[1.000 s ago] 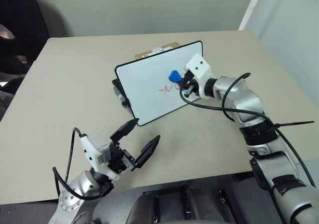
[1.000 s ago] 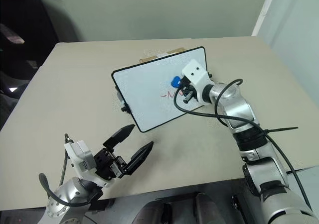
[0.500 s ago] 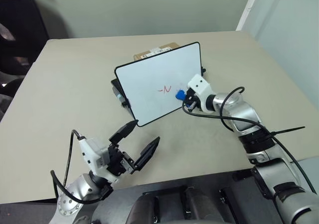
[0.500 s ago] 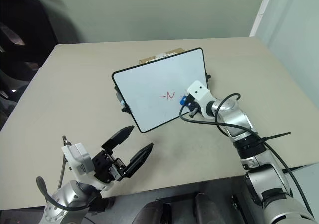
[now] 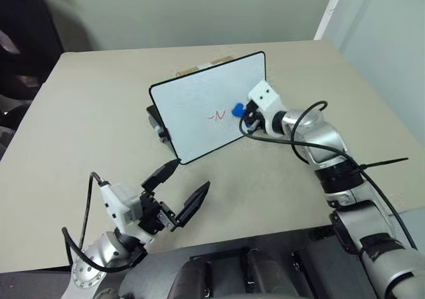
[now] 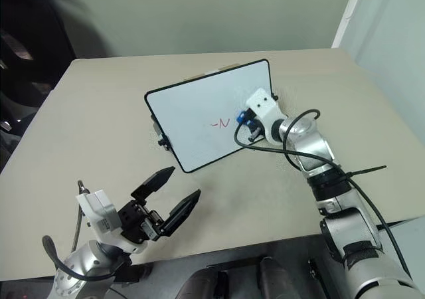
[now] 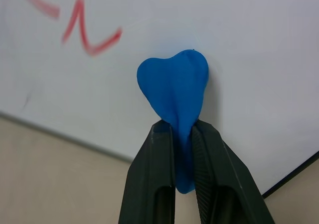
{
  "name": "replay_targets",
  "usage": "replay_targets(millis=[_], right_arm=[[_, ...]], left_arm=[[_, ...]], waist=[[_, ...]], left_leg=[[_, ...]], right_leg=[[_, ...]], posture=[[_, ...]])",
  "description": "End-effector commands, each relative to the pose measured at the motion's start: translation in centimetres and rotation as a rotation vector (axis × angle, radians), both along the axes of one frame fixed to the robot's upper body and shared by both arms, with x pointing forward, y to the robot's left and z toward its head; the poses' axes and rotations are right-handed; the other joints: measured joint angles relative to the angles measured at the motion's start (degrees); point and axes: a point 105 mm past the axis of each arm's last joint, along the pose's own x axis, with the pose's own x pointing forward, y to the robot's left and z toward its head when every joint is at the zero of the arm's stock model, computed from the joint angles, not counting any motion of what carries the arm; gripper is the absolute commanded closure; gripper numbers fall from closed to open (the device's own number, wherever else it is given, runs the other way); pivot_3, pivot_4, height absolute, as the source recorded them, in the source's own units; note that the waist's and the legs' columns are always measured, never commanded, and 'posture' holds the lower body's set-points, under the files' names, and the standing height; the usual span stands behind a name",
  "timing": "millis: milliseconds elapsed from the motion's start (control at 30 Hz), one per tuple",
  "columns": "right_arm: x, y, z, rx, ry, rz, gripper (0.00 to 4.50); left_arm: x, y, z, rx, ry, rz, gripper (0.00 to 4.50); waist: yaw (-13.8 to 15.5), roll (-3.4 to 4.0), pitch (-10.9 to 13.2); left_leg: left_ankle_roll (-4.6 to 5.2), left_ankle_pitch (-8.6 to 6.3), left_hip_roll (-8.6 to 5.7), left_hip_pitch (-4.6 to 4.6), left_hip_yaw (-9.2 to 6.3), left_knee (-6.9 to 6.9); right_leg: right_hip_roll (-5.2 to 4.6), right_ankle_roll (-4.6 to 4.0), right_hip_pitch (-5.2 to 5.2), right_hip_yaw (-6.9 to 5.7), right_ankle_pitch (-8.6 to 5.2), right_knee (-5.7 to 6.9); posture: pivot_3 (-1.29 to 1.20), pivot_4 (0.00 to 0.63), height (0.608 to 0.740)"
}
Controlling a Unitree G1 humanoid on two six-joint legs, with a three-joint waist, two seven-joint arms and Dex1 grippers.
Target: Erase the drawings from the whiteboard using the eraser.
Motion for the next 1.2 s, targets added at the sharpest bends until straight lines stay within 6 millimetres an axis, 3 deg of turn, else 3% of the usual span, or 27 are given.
replay_targets(millis=[33,167,400,567,633,933,1067,1200], right_arm=[[0.5,-0.3,2.9,0.049,-0.101,-0.034,4.20],[0.8,-0.7,2.4,0.052,-0.086,-0.055,4.20],[-1.3,0.4,-3.5,-0.010,0.125,0.029,4.20],[-2.1,0.5,-5.7,-0.052,0.193,0.045,4.20],[-2.0,0.3,-5.5,-0.056,0.189,0.037,4.20],[1.2,-2.6,-1.1,0.008,0.074,-0.132,4.20],[1.6,-3.1,-0.7,0.017,0.071,-0.165,4.20],[1.2,-2.5,-1.1,0.009,0.083,-0.149,4.20]], left_arm=[[-0.4,0.0,1.2,0.000,-0.048,-0.005,0.00],[-0.3,0.0,1.2,-0.001,-0.049,-0.005,0.00],[-0.3,0.0,1.3,0.001,-0.052,-0.001,0.00],[-0.2,0.0,1.3,0.006,-0.054,-0.002,0.00],[-0.1,-0.1,1.2,0.006,-0.055,-0.003,0.00],[0.2,-0.3,1.1,0.006,-0.056,-0.008,0.00],[0.4,-0.3,1.1,0.006,-0.057,-0.010,0.00],[0.4,-0.4,1.0,0.004,-0.057,-0.014,0.00]], waist=[[0.00,0.00,0.00],[0.02,0.00,0.00],[-0.01,-0.01,-0.01],[-0.30,-0.02,-0.01],[-0.35,-0.02,-0.01],[-0.19,-0.01,0.00],[-0.11,-0.01,-0.01],[-0.12,-0.01,-0.01]], left_leg=[[-0.02,0.00,0.00,0.00,0.00,0.00],[-0.04,0.00,0.00,-0.01,0.00,0.01],[-0.03,-0.01,0.00,0.03,0.00,0.02],[-0.02,0.00,0.00,0.04,0.01,0.05],[-0.03,0.06,0.00,0.03,0.00,0.04],[0.00,0.10,0.02,0.00,-0.01,0.03],[-0.01,0.04,0.02,-0.01,-0.01,0.00],[-0.06,0.02,0.02,-0.04,0.00,-0.01]], right_leg=[[0.00,0.00,0.00,0.00,0.00,-0.02],[0.00,0.01,0.00,0.00,-0.01,-0.03],[0.00,0.00,0.04,0.00,-0.01,0.00],[0.00,-0.04,0.04,0.01,0.04,0.04],[0.01,-0.08,0.04,0.01,0.10,0.06],[0.03,-0.12,0.00,0.01,0.15,0.02],[0.03,-0.07,-0.02,0.00,0.10,0.00],[0.03,-0.05,-0.02,0.00,0.06,0.00]], posture=[[0.00,0.150,0.740],[0.00,0.150,0.740],[0.00,0.150,0.740],[0.00,0.150,0.740],[0.00,0.150,0.740],[0.00,0.150,0.740],[0.00,0.150,0.740],[0.00,0.150,0.740]])
